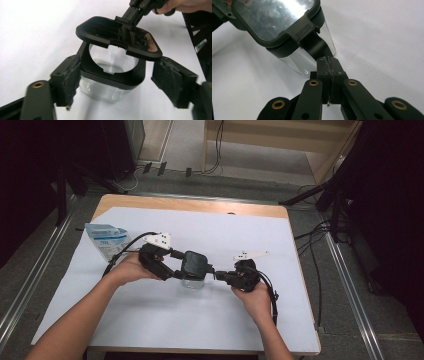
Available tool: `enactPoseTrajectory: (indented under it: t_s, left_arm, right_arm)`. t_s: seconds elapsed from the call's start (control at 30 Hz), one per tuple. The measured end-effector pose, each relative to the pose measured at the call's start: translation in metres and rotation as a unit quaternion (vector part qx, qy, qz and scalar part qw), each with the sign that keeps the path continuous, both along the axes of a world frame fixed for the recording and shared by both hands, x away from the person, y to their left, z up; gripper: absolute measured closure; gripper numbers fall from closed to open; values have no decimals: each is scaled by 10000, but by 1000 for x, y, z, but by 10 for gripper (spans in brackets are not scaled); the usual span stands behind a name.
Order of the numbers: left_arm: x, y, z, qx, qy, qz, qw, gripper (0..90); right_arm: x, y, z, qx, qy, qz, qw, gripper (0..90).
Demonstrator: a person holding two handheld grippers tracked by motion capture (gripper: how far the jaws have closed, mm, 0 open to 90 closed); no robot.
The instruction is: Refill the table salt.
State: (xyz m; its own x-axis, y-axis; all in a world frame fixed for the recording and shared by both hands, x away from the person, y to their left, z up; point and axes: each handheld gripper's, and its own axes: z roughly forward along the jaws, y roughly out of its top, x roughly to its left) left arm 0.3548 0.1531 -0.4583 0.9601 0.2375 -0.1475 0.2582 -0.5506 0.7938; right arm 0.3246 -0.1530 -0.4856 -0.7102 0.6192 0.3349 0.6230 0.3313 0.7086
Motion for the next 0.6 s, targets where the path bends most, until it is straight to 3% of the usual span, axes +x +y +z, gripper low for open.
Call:
enactPoseTrajectory:
  t_s: [0.07,0.17,0.47,0.6]
  left_arm:
    - [0,0,4,-45,35,-47,10000,356]
    - [0,-2,5,-1,64,3,10000,376]
    - [4,0,10,-120,353,38,9993,683]
    - [4,-3,12,-46,434,59,9990,726]
  right_arm:
    - [1,0,0,18,-16,4,10000,900]
    - [1,0,1,34,-2,18,10000,900]
    - [1,0,2,69,-3,36,10000,900]
    - [1,0,2,69,-11,44,10000,900]
